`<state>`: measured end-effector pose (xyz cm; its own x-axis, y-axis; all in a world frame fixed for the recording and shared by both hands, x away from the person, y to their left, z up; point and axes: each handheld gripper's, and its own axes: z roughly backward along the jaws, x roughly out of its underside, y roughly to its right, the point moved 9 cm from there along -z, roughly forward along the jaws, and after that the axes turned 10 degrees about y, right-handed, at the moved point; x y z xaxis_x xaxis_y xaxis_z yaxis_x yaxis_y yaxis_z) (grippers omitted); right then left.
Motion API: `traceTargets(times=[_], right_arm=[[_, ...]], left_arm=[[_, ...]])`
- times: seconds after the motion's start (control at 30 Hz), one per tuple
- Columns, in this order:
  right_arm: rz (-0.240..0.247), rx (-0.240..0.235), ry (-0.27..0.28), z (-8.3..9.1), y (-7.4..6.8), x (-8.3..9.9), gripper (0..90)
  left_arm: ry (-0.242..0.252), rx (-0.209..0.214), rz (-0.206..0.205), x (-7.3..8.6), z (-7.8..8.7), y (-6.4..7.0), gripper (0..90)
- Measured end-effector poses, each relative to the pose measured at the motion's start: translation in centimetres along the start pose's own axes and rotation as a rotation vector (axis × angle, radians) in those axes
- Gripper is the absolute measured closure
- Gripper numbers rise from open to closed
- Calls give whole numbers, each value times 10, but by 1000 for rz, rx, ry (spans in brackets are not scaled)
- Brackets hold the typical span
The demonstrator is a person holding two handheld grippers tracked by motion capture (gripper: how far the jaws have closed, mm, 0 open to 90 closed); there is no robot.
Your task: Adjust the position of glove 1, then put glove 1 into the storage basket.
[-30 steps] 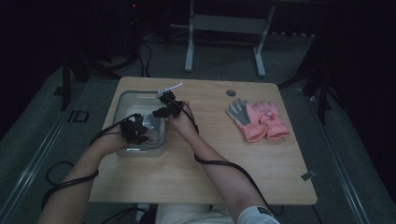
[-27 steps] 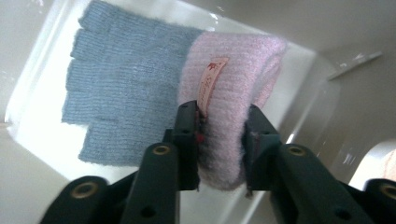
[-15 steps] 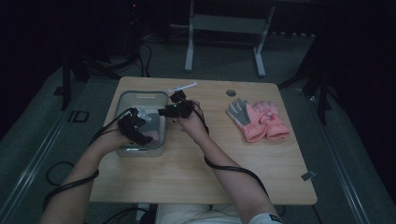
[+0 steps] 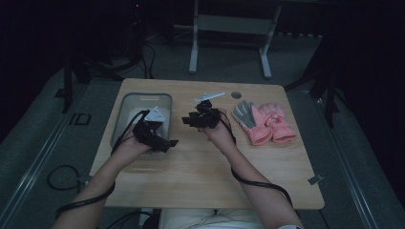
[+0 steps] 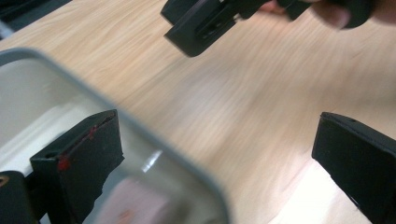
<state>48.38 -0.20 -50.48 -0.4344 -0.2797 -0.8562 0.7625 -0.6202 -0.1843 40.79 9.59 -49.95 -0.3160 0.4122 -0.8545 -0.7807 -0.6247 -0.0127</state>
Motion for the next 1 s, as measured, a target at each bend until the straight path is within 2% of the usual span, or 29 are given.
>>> traceTargets(times=[0.07, 0.1, 0.13, 0.17, 0.23, 0.3, 0.33, 0.4, 0.53, 0.6, 0.7, 0.8, 0.87, 1.0], right_arm=[[11, 15, 3, 9, 6, 4, 562], [16, 20, 6, 14, 9, 7, 560], [23, 26, 9, 18, 12, 9, 557], [28, 32, 14, 23, 15, 11, 557], [36, 45, 16, 31, 21, 18, 557], [54, 55, 8, 40, 27, 28, 561], [54, 55, 8, 40, 27, 28, 561], [62, 69, 7, 52, 37, 40, 576], [41, 102, 23, 72, 57, 50, 584], [27, 116, 29, 81, 67, 53, 584], [26, 123, 36, 92, 78, 60, 583], [30, 145, 25, 101, 90, 68, 584], [29, 159, 25, 108, 99, 72, 584], [37, 202, 38, 122, 117, 74, 588]], left_arm=[[5, 30, -16, -4, -5, 13, 14], [5, 30, -16, -4, -5, 13, 14], [8, 41, -37, -8, -9, 23, 14], [12, 58, -39, -9, -11, 28, 15], [26, 65, -91, -11, -14, 38, 16], [-5, 96, -118, -6, -19, 53, 16], [-5, 96, -118, -6, -19, 53, 16], [-11, 115, -130, -2, -22, 63, 16], [-39, 126, -155, 8, -31, 77, 16], [-32, 154, -135, 11, -36, 84, 16], [-41, 154, -153, 15, -40, 89, 16], [-80, 175, -174, 27, -50, 98, 16], [-83, 183, -172, 29, -53, 100, 16], [-119, 180, -182, 48, -64, 107, 16]])
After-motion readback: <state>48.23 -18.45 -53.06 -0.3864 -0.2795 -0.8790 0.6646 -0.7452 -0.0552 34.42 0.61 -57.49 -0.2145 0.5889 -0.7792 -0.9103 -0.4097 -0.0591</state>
